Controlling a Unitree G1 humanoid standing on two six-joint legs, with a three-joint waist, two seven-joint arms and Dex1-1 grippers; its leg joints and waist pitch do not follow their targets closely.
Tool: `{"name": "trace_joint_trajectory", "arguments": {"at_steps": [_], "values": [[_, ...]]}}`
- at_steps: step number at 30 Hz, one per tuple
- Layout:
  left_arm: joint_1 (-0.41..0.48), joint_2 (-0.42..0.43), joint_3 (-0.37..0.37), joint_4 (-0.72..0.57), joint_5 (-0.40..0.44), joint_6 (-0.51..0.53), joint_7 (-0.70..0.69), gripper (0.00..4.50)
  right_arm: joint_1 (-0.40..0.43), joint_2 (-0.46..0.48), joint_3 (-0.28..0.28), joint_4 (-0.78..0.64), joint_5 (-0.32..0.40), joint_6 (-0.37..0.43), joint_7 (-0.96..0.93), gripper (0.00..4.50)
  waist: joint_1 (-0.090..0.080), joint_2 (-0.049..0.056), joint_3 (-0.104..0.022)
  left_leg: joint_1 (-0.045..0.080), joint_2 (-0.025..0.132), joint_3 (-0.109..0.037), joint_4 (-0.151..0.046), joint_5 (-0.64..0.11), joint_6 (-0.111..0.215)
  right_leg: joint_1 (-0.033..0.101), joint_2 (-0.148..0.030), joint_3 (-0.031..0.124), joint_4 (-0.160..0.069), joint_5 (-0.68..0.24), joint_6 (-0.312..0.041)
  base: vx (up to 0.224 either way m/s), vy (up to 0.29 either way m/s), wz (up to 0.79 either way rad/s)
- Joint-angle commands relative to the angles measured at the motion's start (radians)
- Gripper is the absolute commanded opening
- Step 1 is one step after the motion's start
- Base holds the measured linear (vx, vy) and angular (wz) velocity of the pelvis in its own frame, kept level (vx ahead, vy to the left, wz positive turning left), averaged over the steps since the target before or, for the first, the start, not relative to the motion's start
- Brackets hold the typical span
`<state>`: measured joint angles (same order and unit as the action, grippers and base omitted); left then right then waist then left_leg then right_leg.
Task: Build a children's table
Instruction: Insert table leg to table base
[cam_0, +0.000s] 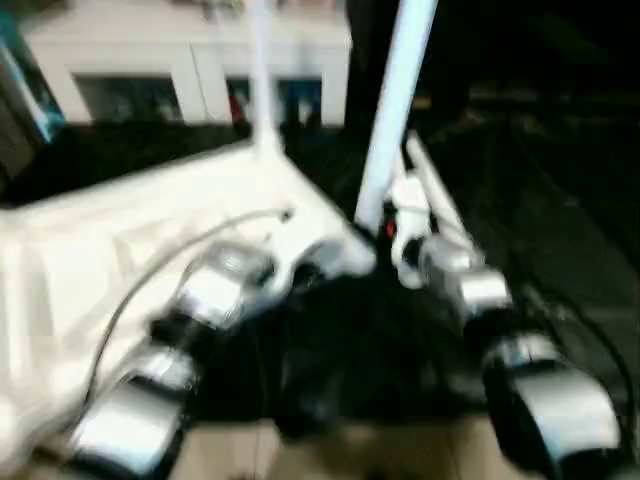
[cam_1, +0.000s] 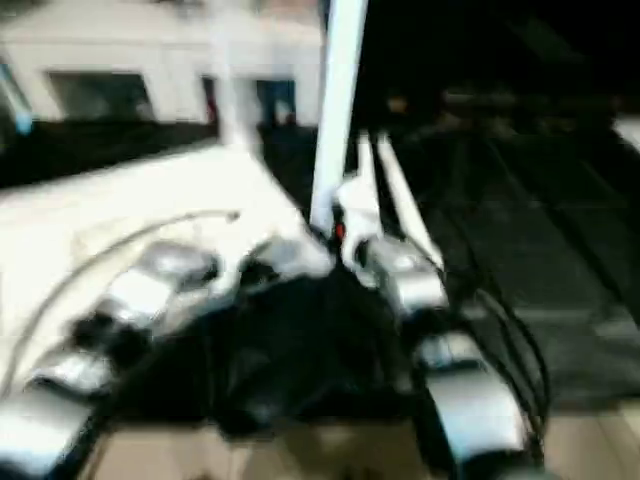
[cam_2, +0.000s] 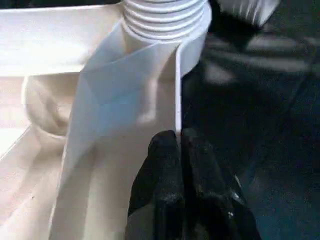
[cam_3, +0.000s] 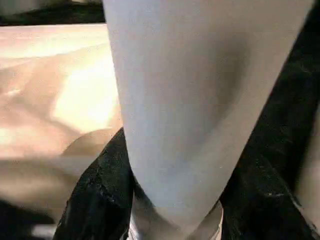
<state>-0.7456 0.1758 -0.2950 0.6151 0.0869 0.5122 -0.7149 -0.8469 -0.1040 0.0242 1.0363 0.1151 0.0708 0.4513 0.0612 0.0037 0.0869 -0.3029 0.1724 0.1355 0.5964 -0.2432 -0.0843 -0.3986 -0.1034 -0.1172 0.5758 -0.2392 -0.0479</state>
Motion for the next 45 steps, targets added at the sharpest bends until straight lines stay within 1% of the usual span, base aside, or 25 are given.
{"name": "trace_joint_trajectory", "arguments": {"at_steps": [1,2,3,4,5,6,7,8,9,10,11,12,13,14,15,17,20,23,24,25,27,32,36,38,45], "values": [[-0.047,-0.018,0.017,-0.037,0.005,-0.001,0.053,0.00,0.073,0.072,0.041,0.134,-0.023,0.117,0.001,1.90,-0.007,0.014,-0.048,-0.008,0.051,-0.004,-0.103,-0.258,0.033,0.051,-0.042,0.052,-0.051,-0.115,-0.183,-0.063,0.016,0.08],[-0.046,-0.022,0.014,-0.034,0.012,0.005,0.061,0.00,0.064,0.081,0.042,0.140,-0.030,0.120,-0.001,1.90,-0.018,-0.003,-0.027,0.008,0.034,0.006,-0.099,-0.415,0.045,0.033,-0.036,0.035,-0.095,-0.406,-0.101,-0.063,0.016,0.08],[-0.047,-0.024,0.011,-0.032,0.017,0.009,0.067,0.00,0.058,0.087,0.041,0.145,-0.034,0.121,-0.002,1.90,-0.025,0.002,-0.021,0.048,0.018,0.006,-0.078,-0.494,0.042,0.001,-0.039,0.009,-0.141,-0.641,-0.008,-0.052,0.008,0.06],[-0.047,-0.024,0.011,-0.032,0.017,0.009,0.067,0.00,0.058,0.087,0.041,0.145,-0.034,0.121,-0.002,1.90,-0.035,0.011,-0.017,0.063,0.018,0.002,-0.073,-0.535,0.043,-0.008,-0.036,-0.019,-0.168,-0.689,0.032,0.000,0.000,0.00],[-0.046,-0.022,0.012,-0.028,0.021,0.016,0.073,0.00,0.039,0.096,0.042,0.158,-0.041,0.124,-0.006,1.90,-0.056,0.014,-0.022,0.041,0.037,-0.014,-0.087,-0.587,0.046,0.032,-0.029,-0.063,-0.169,-0.618,0.083,0.000,0.000,0.00],[-0.047,-0.020,0.015,-0.030,0.023,0.024,0.075,0.00,0.029,0.099,0.037,0.169,-0.044,0.122,-0.011,1.90,-0.050,0.046,-0.026,-0.026,0.102,-0.044,-0.156,-0.727,0.043,0.108,-0.031,-0.028,-0.027,-0.329,0.035,0.000,0.000,0.00],[-0.047,-0.017,0.018,-0.032,0.023,0.030,0.076,0.00,0.022,0.101,0.033,0.177,-0.045,0.121,-0.014,1.90,-0.033,0.058,-0.017,-0.058,0.131,-0.046,-0.203,-0.826,0.034,0.124,-0.029,-0.006,0.052,-0.184,-0.007,0.000,0.000,0.00],[-0.047,-0.016,0.019,-0.034,0.022,0.033,0.077,0.00,0.019,0.102,0.031,0.181,-0.046,0.120,-0.016,1.90,-0.008,0.038,-0.019,-0.006,0.125,-0.015,-0.214,-0.851,0.047,0.058,-0.020,0.035,0.063,-0.070,-0.040,0.000,0.000,0.00],[-0.046,-0.013,0.021,-0.038,0.021,0.040,0.080,0.00,0.012,0.103,0.028,0.191,-0.048,0.118,-0.018,1.90,-0.003,-0.021,-0.022,0.052,0.038,0.009,-0.117,-0.643,0.021,-0.007,-0.058,0.079,-0.072,-0.485,-0.034,0.065,-0.112,0.31],[-0.046,-0.011,0.021,-0.039,0.021,0.042,0.081,0.00,0.011,0.103,0.027,0.193,-0.049,0.117,-0.017,1.90,-0.004,-0.017,-0.029,0.037,0.022,0.011,-0.083,-0.514,0.023,-0.005,-0.076,0.081,-0.090,-0.657,-0.033,0.082,-0.149,0.08],[-0.046,-0.004,0.024,-0.040,0.019,0.043,0.081,0.00,0.005,0.103,0.027,0.198,-0.054,0.117,-0.011,1.90,0.008,-0.034,-0.038,-0.022,0.024,0.002,-0.089,-0.277,0.041,0.040,-0.096,0.100,-0.098,-0.758,-0.010,0.082,-0.149,0.08],[-0.046,-0.004,0.024,-0.040,0.019,0.043,0.081,0.00,0.005,0.103,0.027,0.198,-0.054,0.117,-0.010,1.90,0.028,-0.028,-0.059,-0.042,0.035,0.000,-0.102,-0.095,0.046,0.059,-0.088,0.102,-0.081,-0.598,-0.017,0.000,-0.107,-0.13],[-0.047,-0.002,0.027,-0.040,0.019,0.042,0.079,0.00,0.003,0.103,0.028,0.200,-0.058,0.116,-0.005,1.90,0.030,-0.022,-0.065,-0.030,0.041,0.004,-0.100,-0.032,0.052,0.047,-0.079,0.101,-0.071,-0.462,-0.050,0.013,-0.098,0.01],[-0.047,-0.001,0.027,-0.039,0.018,0.041,0.079,0.00,0.003,0.103,0.028,0.200,-0.059,0.116,-0.003,1.90,0.028,-0.024,-0.064,-0.042,0.036,0.012,-0.097,0.027,0.072,0.050,-0.057,0.093,-0.051,-0.259,-0.104,0.013,-0.098,0.01],[-0.045,0.004,0.032,-0.041,0.016,0.038,0.072,0.00,-0.002,0.106,0.024,0.203,-0.061,0.115,0.010,1.90,0.028,-0.014,-0.053,-0.039,0.042,0.019,-0.106,-0.087,0.068,0.039,-0.059,0.091,-0.066,-0.317,-0.136,0.018,-0.086,0.07],[-0.037,0.007,0.033,-0.051,0.009,0.028,0.054,0.00,-0.009,0.104,0.030,0.210,-0.079,0.112,0.017,1.90,0.026,-0.014,-0.059,-0.039,0.046,0.019,-0.109,-0.182,0.027,0.043,-0.052,0.087,-0.069,-0.416,-0.130,0.010,-0.055,0.01],[-0.020,0.014,0.027,-0.072,0.004,0.010,0.032,0.00,-0.017,0.104,0.033,0.215,-0.088,0.111,0.035,1.90,0.018,-0.022,-0.061,-0.040,0.052,0.018,-0.117,-0.229,0.002,0.042,-0.044,0.082,-0.070,-0.410,-0.115,0.000,0.000,0.00],[-0.009,0.018,0.025,-0.086,0.000,0.006,0.022,0.00,-0.022,0.102,0.036,0.216,-0.091,0.110,0.044,1.90,0.010,-0.012,-0.064,-0.044,0.057,0.016,-0.120,-0.212,-0.006,0.045,-0.043,0.081,-0.064,-0.326,-0.134,0.000,0.000,0.00],[-0.002,0.021,0.025,-0.095,-0.001,0.006,0.021,0.00,-0.026,0.101,0.037,0.216,-0.092,0.108,0.054,1.90,0.007,-0.025,-0.068,-0.044,0.058,0.019,-0.119,-0.206,-0.004,0.046,-0.042,0.080,-0.063,-0.309,-0.138,0.000,0.000,0.00],[0.001,0.023,0.026,-0.099,-0.001,0.005,0.020,0.00,-0.028,0.100,0.036,0.216,-0.091,0.108,0.059,1.90,0.006,-0.018,-0.067,-0.041,0.057,0.020,-0.117,-0.206,-0.003,0.043,-0.043,0.081,-0.061,-0.291,-0.150,0.000,0.000,0.00],[0.012,0.032,0.028,-0.112,-0.004,0.003,0.015,0.00,-0.036,0.099,0.029,0.214,-0.083,0.109,0.086,2.46,-0.001,-0.029,-0.068,-0.049,0.058,0.021,-0.118,-0.205,0.002,0.049,-0.046,0.080,-0.061,-0.300,-0.152,0.000,0.000,0.00],[0.043,0.070,0.031,-0.167,-0.025,-0.014,-0.037,0.00,-0.063,0.098,0.009,0.208,-0.072,0.098,0.123,2.78,-0.005,-0.025,-0.076,-0.052,0.058,0.023,-0.113,-0.166,0.005,0.056,-0.048,0.083,-0.051,-0.217,-0.175,0.000,0.000,0.00],[0.065,0.105,0.028,-0.210,-0.033,-0.030,-0.078,0.00,-0.080,0.090,-0.019,0.191,-0.045,0.088,0.149,3.08,-0.008,-0.017,-0.085,-0.052,0.058,0.026,-0.104,-0.095,0.015,0.063,-0.044,0.082,-0.034,-0.073,-0.214,0.000,0.000,0.00],[0.077,0.122,0.026,-0.228,-0.038,-0.039,-0.094,0.00,-0.082,0.078,-0.020,0.179,-0.044,0.078,0.176,3.25,-0.008,-0.003,-0.090,-0.050,0.057,0.027,-0.098,-0.060,0.022,0.064,-0.041,0.081,-0.025,0.014,-0.245,0.000,0.000,0.00],[0.111,0.168,0.030,-0.266,-0.065,-0.098,-0.162,0.00,-0.038,0.004,0.028,0.062,-0.057,0.042,0.373,3.91,-0.010,0.001,-0.098,-0.053,0.056,0.031,-0.082,-0.019,0.069,0.068,-0.036,0.079,-0.010,0.145,-0.295,0.000,0.000,0.00]]}}
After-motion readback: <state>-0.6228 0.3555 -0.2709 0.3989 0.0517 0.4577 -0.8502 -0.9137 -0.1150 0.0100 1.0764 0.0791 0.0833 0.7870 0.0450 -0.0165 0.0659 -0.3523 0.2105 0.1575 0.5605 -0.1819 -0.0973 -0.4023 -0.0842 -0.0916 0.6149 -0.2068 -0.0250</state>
